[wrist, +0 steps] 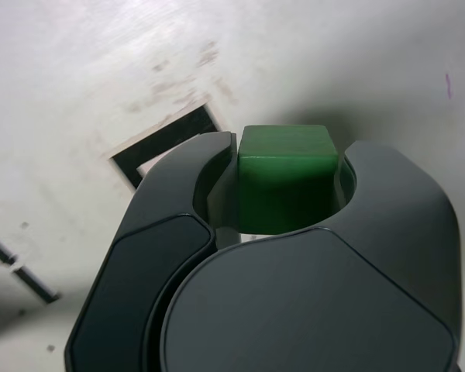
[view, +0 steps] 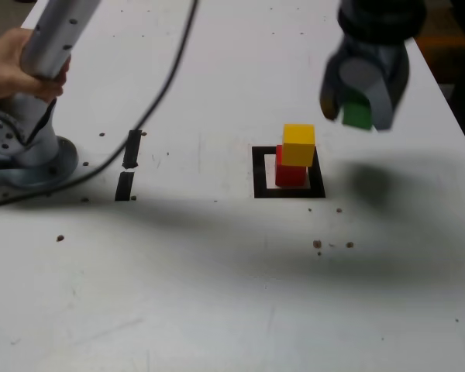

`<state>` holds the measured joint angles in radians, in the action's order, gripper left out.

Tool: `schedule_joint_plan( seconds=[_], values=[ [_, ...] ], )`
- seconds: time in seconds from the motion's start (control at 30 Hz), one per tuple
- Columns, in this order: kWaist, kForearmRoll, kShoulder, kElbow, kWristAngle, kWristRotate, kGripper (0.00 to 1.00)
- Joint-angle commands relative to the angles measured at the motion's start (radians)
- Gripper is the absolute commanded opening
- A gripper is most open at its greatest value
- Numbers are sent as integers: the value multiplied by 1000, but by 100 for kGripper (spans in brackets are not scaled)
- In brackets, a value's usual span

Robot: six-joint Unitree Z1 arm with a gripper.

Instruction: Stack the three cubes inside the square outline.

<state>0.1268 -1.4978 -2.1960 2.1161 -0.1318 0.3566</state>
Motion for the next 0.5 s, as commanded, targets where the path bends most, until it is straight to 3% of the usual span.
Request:
schedule_joint_plan(
  seconds=[0.0, 0.2, 0.47],
  values=[
    [5, -54, 52, 18, -5, -30, 21],
    [39, -101, 149, -62, 11, -161, 21],
    [97, -31, 145, -196, 43, -331, 21]
  ],
)
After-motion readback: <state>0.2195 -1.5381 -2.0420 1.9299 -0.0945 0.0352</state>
